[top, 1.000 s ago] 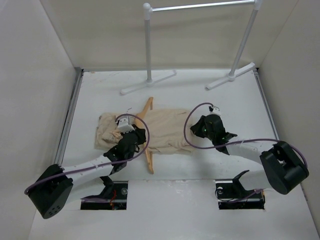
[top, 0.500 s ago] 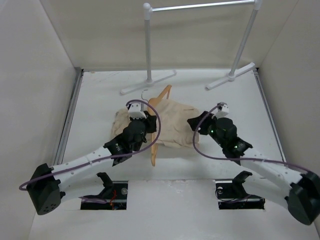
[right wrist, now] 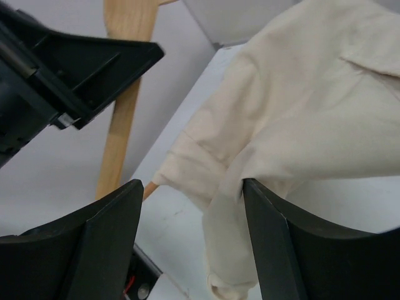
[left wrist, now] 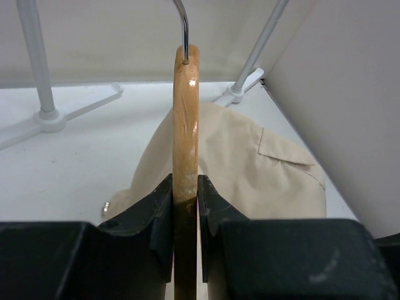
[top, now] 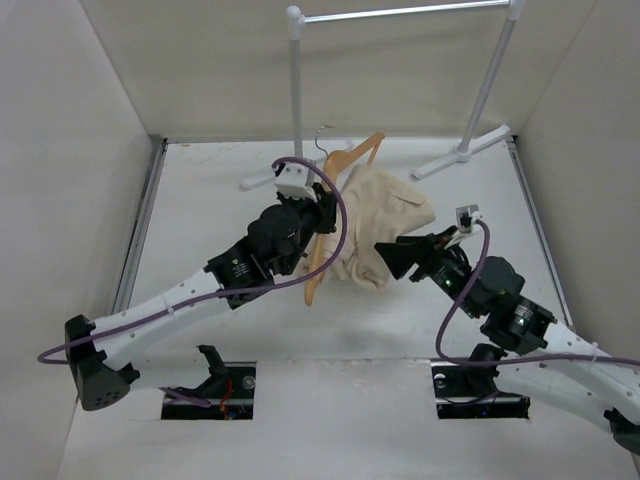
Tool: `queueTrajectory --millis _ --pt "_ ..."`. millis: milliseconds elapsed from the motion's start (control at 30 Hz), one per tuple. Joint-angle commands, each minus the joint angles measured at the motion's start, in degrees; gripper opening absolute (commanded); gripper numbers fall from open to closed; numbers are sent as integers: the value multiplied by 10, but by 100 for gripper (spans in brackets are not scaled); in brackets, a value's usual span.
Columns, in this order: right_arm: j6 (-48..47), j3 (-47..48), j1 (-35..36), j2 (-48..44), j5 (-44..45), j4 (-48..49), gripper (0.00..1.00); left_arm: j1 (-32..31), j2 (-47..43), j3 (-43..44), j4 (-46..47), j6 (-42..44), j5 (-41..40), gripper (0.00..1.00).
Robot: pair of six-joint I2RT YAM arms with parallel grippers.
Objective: Place the trousers on the hanger
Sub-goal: Place the trousers on the hanger, then place the hanger at the clothesline.
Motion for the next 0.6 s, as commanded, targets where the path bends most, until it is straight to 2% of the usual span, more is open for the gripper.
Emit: queueTrajectory --millis 0,167,300,333,400,467,500,567 --pt "-21 16 -18 -29 86 -86 72 0 -12 50 14 22 3 0" --pt "-10 0 -101 -72 82 -148 73 10 -15 70 -8 25 9 0" --pt "-10 -4 -137 -94 23 -153 69 14 -3 79 -12 33 9 0" --pt "-12 -2 -137 -94 14 -154 64 14 3 84 -15 35 9 0" --pt "-14 3 -136 -93 4 -153 41 15 14 94 -15 38 9 0" --pt "-10 4 -120 -82 -15 -126 22 12 29 104 -11 38 10 0" --pt "-7 3 -103 -75 -27 -103 18 10 39 112 -11 38 11 0" --pt "1 2 -56 -49 -40 -43 19 5 58 125 -8 39 14 0"
